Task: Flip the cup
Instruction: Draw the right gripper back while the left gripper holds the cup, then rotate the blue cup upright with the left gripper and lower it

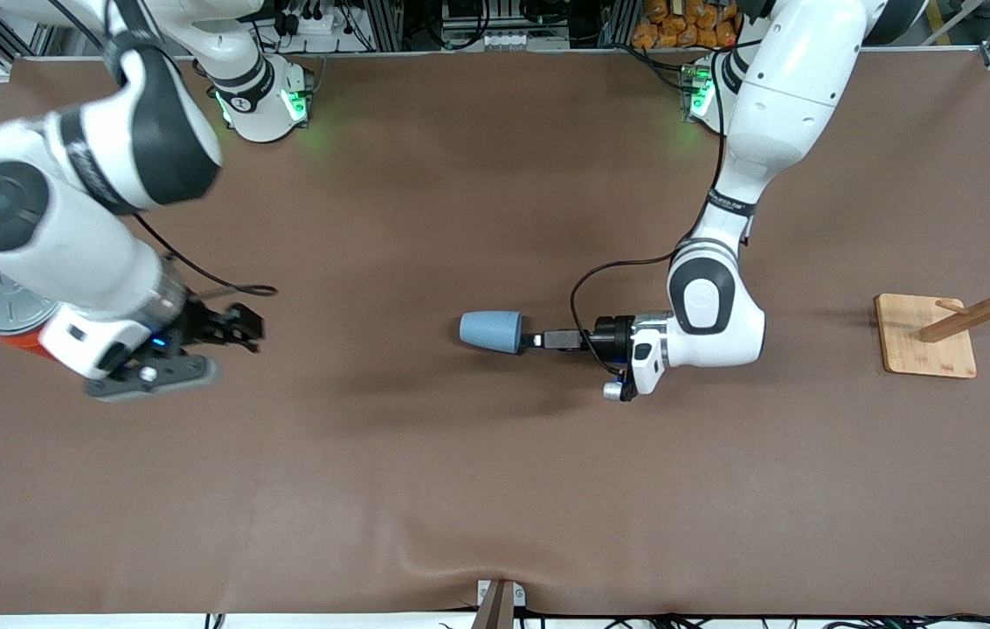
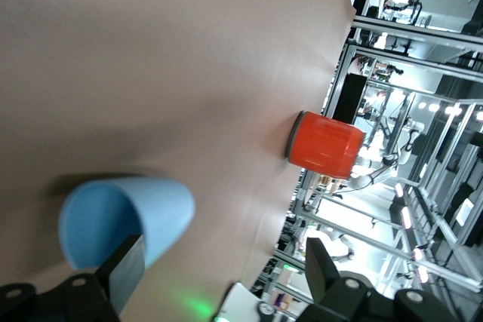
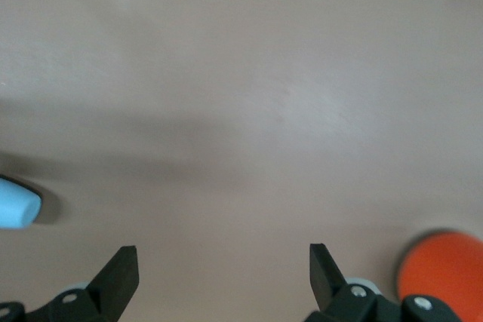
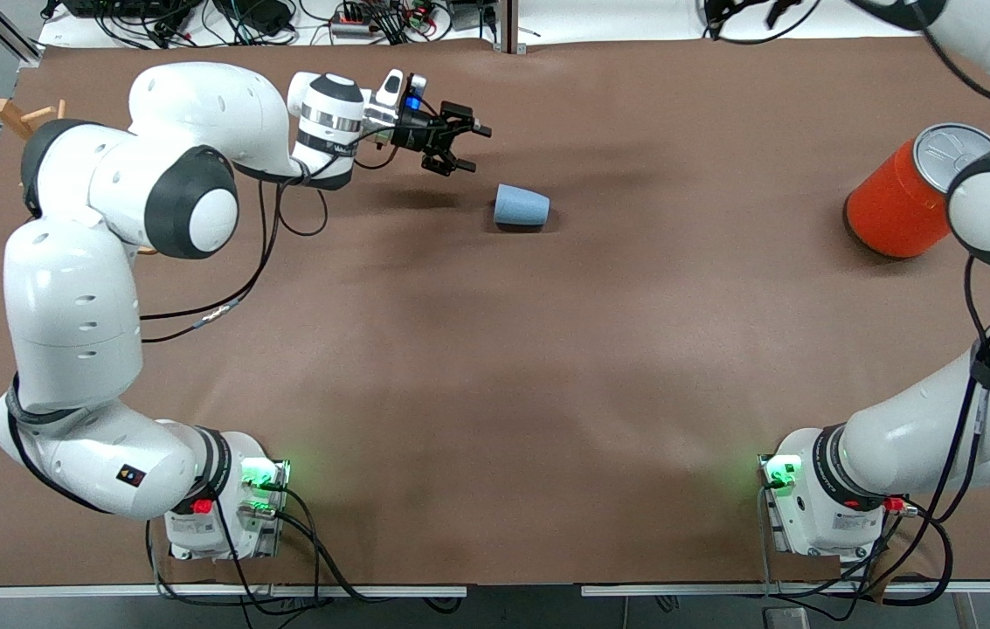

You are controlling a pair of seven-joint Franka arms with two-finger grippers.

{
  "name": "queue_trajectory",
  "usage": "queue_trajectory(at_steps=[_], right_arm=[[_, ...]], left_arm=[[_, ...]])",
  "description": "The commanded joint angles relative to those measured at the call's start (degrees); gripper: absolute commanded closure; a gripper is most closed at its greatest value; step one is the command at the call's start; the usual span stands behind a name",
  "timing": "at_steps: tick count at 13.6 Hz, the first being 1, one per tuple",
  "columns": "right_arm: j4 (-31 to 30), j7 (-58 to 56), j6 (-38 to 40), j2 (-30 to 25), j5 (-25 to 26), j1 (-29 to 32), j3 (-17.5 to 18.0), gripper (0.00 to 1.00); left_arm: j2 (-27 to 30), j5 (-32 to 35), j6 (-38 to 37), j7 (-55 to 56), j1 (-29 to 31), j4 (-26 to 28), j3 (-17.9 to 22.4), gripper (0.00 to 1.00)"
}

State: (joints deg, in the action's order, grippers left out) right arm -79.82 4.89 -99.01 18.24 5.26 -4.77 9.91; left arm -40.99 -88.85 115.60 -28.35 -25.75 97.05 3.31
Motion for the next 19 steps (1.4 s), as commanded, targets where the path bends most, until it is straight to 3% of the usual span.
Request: queue_trajectory(at_steps=[1, 3, 5, 7, 10, 11, 14, 17, 19], right_arm=[[-2.01, -8.19, 5.3, -6.0, -6.37, 0.12, -8.03, 0.0], [-3.23, -14.71, 8.74, -9.69, -9.64, 0.2, -13.75, 0.0], [-6.47, -15.0, 9.01, -14.96, -9.65, 0.99, -15.09, 0.0], [-8.94, -14.74, 9.8, -18.66, -9.65, 2.48, -15.71, 0.0], [-7.99, -12.55, 11.56, -19.29, -9.65, 5.03, -15.71, 0.0], [-7.2, -10.54, 12.61, -19.21, -9.65, 5.47, -15.62, 0.0], [-3.78, -3.86, 19.19, -19.03, -8.69, 4.95, -15.27, 0.0], [-2.97, -4.1, 18.86, -18.5, -7.11, 4.95, -15.36, 0.0], [-2.89, -4.19, 18.77, -18.5, -5.18, 4.51, -15.18, 0.0]], left_arm=[[-1.45, -1.24, 0.94, -3.12, -0.18, -0.28, -0.15, 0.14], [-3.12, -3.95, 2.0, -7.31, -0.62, -0.54, -0.32, 0.19], [-4.35, -5.81, 2.17, -8.83, -1.67, -0.63, -0.32, 0.21], [-4.88, -7.74, 3.4, -9.09, -3.6, -0.72, -0.24, 0.33], [-5.59, -8.18, 3.84, -9.36, -5.01, -0.72, -0.32, 0.38], [-5.85, -9.23, 4.28, -9.45, -5.45, -0.72, -0.32, 0.47], [-6.73, -12.83, 5.42, -9.45, -7.74, -0.81, -0.24, 1.0], [-4.8, -12.23, 5.6, -4.12, -7.03, -0.8, 0.11, 1.0], [-1.56, -8.04, 5.69, 1.43, -6.42, -0.63, 1.42, 1.0]])
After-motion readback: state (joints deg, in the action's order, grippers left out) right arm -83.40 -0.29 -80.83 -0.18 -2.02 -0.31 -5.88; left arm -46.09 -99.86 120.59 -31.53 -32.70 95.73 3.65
